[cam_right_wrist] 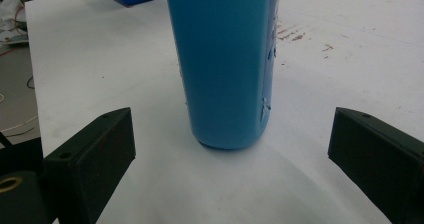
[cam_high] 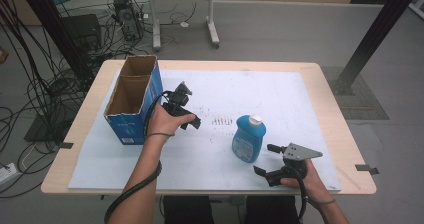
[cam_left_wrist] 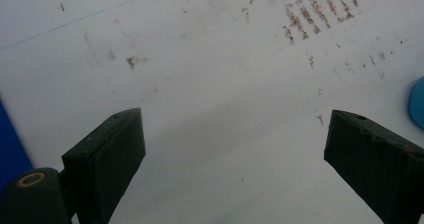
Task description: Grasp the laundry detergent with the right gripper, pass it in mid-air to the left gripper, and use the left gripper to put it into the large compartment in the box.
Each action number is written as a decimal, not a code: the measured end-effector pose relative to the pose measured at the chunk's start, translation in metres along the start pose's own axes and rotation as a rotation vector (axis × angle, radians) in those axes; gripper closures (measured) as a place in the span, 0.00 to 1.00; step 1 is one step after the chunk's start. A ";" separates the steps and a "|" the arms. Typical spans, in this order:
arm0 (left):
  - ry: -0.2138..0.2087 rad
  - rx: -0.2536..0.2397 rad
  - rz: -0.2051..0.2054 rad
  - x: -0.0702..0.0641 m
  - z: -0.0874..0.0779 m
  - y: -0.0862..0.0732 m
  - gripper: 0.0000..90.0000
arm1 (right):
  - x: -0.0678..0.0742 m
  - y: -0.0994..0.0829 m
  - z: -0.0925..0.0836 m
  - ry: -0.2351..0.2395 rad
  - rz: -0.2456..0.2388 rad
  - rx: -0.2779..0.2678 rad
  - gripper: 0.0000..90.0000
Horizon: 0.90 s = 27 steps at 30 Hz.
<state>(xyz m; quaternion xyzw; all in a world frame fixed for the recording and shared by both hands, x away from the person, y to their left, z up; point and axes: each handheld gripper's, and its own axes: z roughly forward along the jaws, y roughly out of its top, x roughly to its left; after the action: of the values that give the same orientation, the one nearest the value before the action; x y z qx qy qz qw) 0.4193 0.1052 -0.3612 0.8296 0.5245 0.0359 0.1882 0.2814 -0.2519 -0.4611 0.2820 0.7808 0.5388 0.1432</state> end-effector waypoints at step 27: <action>0.001 0.005 0.009 0.000 0.000 0.000 0.11 | 0.001 -0.002 0.003 0.001 0.005 -0.022 0.05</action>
<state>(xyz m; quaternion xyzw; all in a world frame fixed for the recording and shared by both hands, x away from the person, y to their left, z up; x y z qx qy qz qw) 0.4195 0.1049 -0.3611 0.8324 0.5208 0.0360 0.1858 0.2812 -0.2494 -0.4645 0.2820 0.7741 0.5481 0.1444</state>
